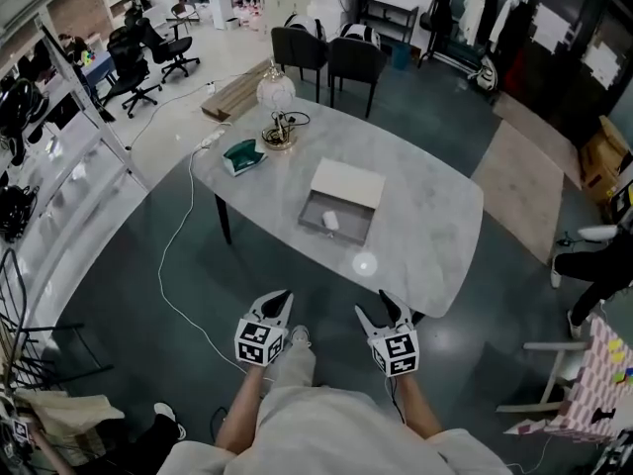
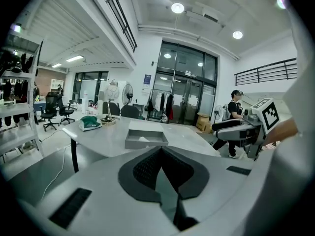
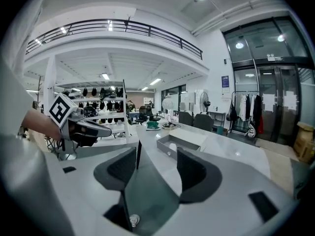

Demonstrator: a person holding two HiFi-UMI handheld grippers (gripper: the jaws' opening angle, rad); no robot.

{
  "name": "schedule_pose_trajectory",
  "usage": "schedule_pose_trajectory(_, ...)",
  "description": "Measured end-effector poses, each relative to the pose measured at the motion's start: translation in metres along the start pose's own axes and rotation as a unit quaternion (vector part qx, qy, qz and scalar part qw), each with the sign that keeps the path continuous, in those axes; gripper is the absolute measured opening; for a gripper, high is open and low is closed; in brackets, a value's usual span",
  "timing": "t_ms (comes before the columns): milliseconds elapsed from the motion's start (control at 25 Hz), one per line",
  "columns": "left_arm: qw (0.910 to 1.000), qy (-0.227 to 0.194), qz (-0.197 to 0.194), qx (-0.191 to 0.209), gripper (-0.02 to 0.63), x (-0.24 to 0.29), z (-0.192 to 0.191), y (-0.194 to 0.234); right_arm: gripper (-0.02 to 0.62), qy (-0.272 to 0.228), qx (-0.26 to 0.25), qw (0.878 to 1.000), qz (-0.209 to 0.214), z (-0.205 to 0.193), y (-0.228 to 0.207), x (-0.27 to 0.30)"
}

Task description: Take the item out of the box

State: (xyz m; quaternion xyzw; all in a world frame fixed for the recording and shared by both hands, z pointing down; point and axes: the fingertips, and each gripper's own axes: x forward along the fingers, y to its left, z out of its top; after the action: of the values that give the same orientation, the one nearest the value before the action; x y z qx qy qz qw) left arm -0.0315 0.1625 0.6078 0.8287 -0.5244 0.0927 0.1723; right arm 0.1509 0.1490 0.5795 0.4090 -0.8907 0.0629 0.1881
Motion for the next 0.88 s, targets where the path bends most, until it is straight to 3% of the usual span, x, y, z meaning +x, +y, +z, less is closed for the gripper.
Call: schedule_pose_trajectory(880, 0.9992, 0.003, -0.039, -0.005, 0.014, 0.095, 0.068, 0.12, 0.253, 0.023, 0.01, 0.999, -0.037, 0.057, -0.037, 0.129)
